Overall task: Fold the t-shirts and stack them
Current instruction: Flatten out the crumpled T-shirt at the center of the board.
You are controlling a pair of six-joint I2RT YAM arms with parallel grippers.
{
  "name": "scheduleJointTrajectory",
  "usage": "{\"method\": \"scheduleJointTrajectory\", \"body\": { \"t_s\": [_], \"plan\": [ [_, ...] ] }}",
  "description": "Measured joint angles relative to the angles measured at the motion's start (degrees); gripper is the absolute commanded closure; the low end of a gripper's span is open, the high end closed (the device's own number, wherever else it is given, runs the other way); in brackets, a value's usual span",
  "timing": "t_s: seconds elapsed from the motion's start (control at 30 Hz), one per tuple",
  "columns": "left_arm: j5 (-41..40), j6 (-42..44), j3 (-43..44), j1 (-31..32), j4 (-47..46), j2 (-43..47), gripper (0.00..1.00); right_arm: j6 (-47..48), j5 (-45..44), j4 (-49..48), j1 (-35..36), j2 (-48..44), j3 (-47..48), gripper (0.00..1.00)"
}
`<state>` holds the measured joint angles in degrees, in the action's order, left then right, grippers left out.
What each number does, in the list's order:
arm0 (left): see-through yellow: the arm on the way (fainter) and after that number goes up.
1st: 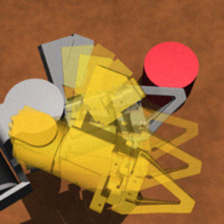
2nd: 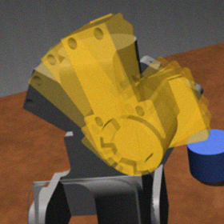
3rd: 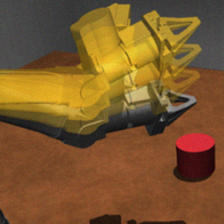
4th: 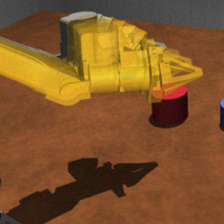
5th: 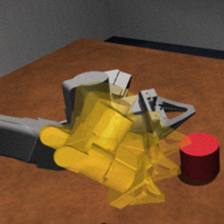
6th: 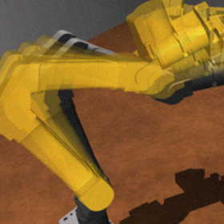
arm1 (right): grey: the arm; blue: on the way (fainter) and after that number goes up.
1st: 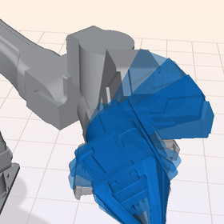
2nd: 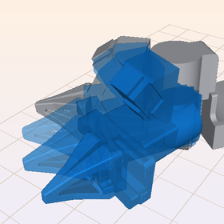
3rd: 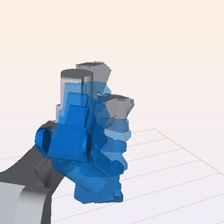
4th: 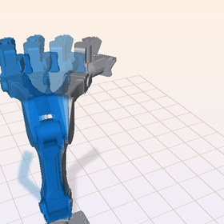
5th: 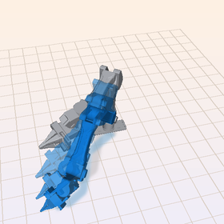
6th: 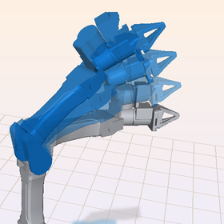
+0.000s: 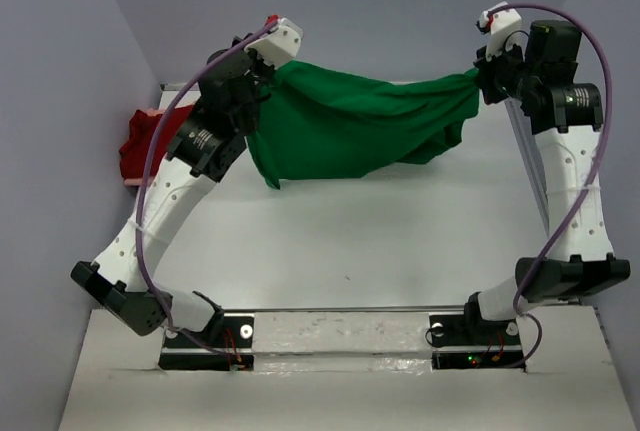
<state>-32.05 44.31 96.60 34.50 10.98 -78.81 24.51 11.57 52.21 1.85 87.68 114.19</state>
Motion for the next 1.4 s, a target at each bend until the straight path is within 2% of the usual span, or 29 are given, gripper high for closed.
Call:
{"method": "scheduleJointTrajectory", "body": {
  "t_s": [0.23, 0.5, 0.7, 0.83, 0.97, 1.1, 1.2, 1.27, 1.4],
  "plan": [
    [1.4, -1.77, 2.23, -4.5, 2.62, 3.32, 1.0, 0.72, -0.39, 3.28, 0.0, -10.91, -3.76, 1.0],
    [3.61, -3.93, 1.33, -8.63, 3.39, 8.87, 1.0, 0.76, -1.11, 2.69, 0.0, -14.12, -1.92, 1.0],
    [3.65, -3.98, -5.29, -9.46, 0.35, 9.7, 1.0, 1.01, -2.75, -0.92, 0.0, -8.02, -4.15, 1.0],
    [5.05, -3.3, -12.24, -11.3, -4.07, 7.34, 1.0, 1.2, -4.24, -4.22, 0.0, 0.55, -5.84, 1.0],
    [6.36, -3.28, -12.98, -14.84, -8.31, 1.49, 1.0, 1.2, -5.27, -6.38, 0.0, 10.75, -4.57, 1.0],
    [5.95, -3.63, -10.67, -16.74, -12.31, -4.68, 1.0, 1.18, -5.66, -6.12, 0.0, 18.86, 3.21, 1.0],
    [4.85, -5.03, -6.25, -17.0, -14.32, -8.2, 1.0, 1.25, -6.01, -5.97, 0.0, 20.9, 10.16, 1.0],
    [4.52, -6.71, -1.05, -16.98, -15.26, -9.68, 1.0, 1.25, -6.21, -6.32, 0.0, 21.07, 15.63, 1.0],
    [4.63, -9.11, 5.35, -16.96, -16.5, -8.52, 1.0, 1.2, -6.23, -7.39, 0.0, 17.07, 19.26, 1.0]
  ]
}}
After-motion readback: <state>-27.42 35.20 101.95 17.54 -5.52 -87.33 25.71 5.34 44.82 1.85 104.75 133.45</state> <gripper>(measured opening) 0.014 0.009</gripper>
